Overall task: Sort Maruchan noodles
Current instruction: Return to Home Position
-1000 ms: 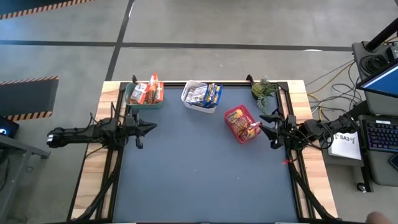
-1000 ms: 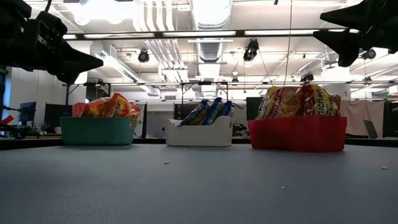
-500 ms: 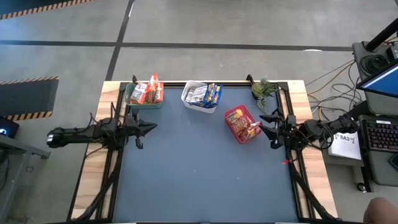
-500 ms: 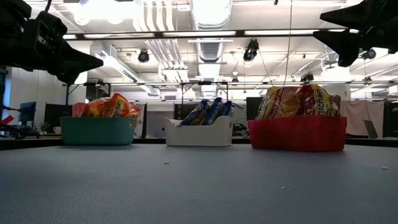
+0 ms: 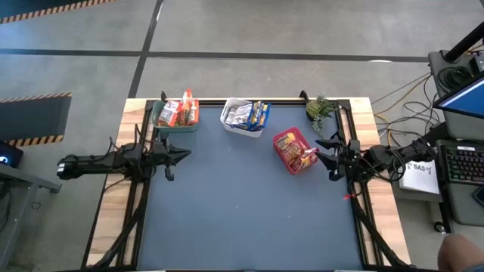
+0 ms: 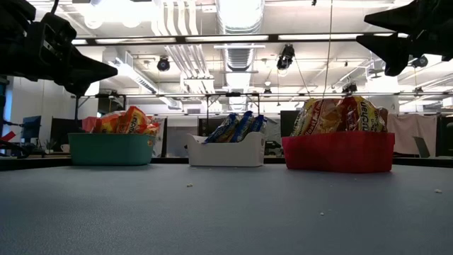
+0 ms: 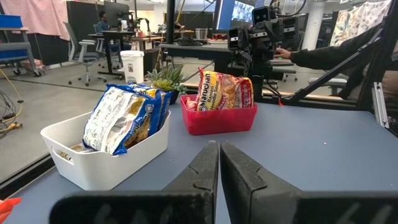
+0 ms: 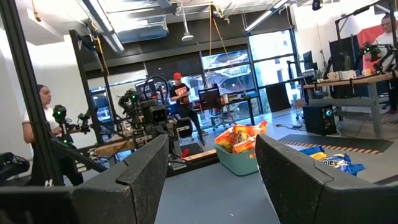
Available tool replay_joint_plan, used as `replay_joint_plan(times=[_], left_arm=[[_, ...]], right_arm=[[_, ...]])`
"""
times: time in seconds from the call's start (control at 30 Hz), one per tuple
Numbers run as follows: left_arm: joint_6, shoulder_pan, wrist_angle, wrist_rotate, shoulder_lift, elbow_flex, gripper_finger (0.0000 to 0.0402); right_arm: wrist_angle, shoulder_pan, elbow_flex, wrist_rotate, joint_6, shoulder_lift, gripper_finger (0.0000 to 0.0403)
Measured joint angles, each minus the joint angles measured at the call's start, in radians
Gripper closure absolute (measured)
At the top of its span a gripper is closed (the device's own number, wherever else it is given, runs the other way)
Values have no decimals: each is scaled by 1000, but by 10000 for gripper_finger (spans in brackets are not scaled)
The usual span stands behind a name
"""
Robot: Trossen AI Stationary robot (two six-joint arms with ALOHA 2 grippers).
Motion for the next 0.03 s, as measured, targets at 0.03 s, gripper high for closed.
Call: replay_joint_plan(times=[0.03], left_arm=[[0,0,0,0,0,0,402]], right_arm=[[0,0,0,0,1,0,174]])
